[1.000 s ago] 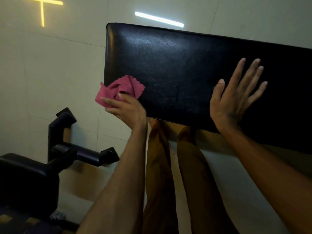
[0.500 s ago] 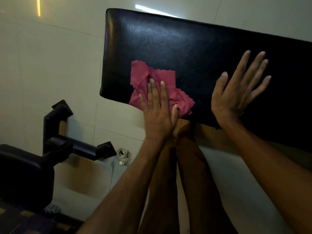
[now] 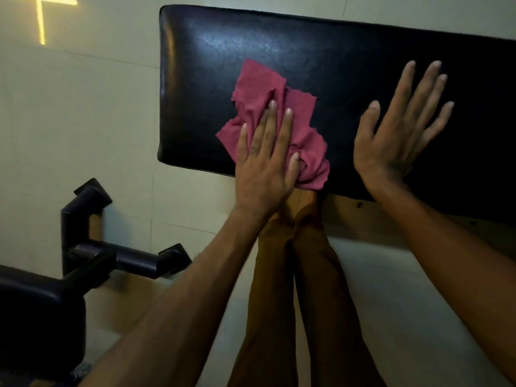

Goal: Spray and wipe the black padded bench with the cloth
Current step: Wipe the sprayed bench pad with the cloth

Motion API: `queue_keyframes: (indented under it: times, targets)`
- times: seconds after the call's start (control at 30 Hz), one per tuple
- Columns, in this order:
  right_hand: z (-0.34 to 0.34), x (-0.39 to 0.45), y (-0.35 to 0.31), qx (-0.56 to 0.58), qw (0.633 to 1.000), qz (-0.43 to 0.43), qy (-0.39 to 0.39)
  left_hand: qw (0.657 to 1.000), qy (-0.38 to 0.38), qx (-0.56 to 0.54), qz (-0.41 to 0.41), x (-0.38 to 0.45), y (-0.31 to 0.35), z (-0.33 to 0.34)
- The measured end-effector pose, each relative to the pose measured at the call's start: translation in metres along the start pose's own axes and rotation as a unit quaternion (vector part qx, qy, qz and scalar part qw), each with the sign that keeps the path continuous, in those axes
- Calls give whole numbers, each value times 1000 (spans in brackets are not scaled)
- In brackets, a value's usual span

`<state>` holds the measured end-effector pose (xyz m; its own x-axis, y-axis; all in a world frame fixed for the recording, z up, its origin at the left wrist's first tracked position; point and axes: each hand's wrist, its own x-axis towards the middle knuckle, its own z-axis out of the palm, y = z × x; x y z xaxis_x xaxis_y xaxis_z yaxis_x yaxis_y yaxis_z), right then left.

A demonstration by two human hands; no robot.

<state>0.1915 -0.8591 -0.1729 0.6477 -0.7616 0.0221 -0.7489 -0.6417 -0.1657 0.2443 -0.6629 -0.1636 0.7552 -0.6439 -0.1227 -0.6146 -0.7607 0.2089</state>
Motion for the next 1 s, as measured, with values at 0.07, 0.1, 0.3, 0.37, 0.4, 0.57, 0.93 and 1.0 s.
queue_keyframes:
  times: [0.07, 0.1, 0.3, 0.37, 0.4, 0.57, 0.93, 1.0]
  targets:
    - [-1, 0, 1, -2, 1000, 0, 0, 999, 8, 20, 26, 4, -21, -2]
    - [-1, 0, 1, -3, 1000, 0, -3, 1000, 21, 22, 0, 7, -27, -2]
    - [0, 1, 1, -3, 1000, 2, -5, 974, 68, -46, -210, 14, 20, 3]
    - [0, 0, 1, 6, 1000, 1, 6, 996, 21, -23, -83, -4, 21, 7]
    - [0, -1, 2, 6, 1000, 0, 10, 1000, 1, 1, 0, -12, 16, 7]
    - [0, 2, 3, -1, 1000, -6, 3, 989, -1, 43, 140, -8, -28, 5]
    - [-1, 1, 6, 36, 999, -11, -6, 1000, -14, -3, 23, -32, 50, 24]
    - [-2, 1, 10, 40, 999, -18, -11, 984, -34, 30, 171, -35, 40, 25]
